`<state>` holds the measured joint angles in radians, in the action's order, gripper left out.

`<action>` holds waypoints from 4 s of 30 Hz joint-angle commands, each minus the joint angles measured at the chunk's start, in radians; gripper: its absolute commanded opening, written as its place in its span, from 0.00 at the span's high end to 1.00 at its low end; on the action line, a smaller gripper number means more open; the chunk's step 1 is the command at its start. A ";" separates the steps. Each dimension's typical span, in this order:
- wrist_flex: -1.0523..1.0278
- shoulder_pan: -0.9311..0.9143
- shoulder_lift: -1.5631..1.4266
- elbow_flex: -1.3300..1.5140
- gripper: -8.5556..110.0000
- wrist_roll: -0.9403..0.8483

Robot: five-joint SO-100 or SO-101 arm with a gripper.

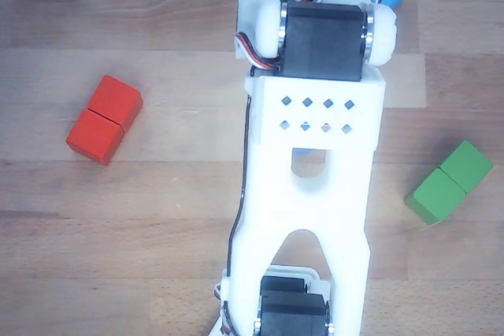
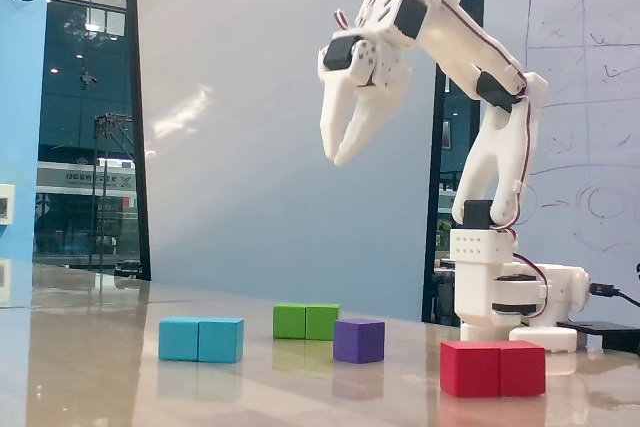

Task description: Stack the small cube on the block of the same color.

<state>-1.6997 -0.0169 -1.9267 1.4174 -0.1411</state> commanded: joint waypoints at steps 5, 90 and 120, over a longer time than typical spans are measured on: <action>-0.031 -0.002 -0.018 -0.002 0.92 -0.006; 0.064 0.037 -0.054 -0.003 0.93 0.006; 0.405 0.035 -0.996 0.923 0.93 -0.002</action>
<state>-1.3729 0.0215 -2.7765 2.1921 -0.1442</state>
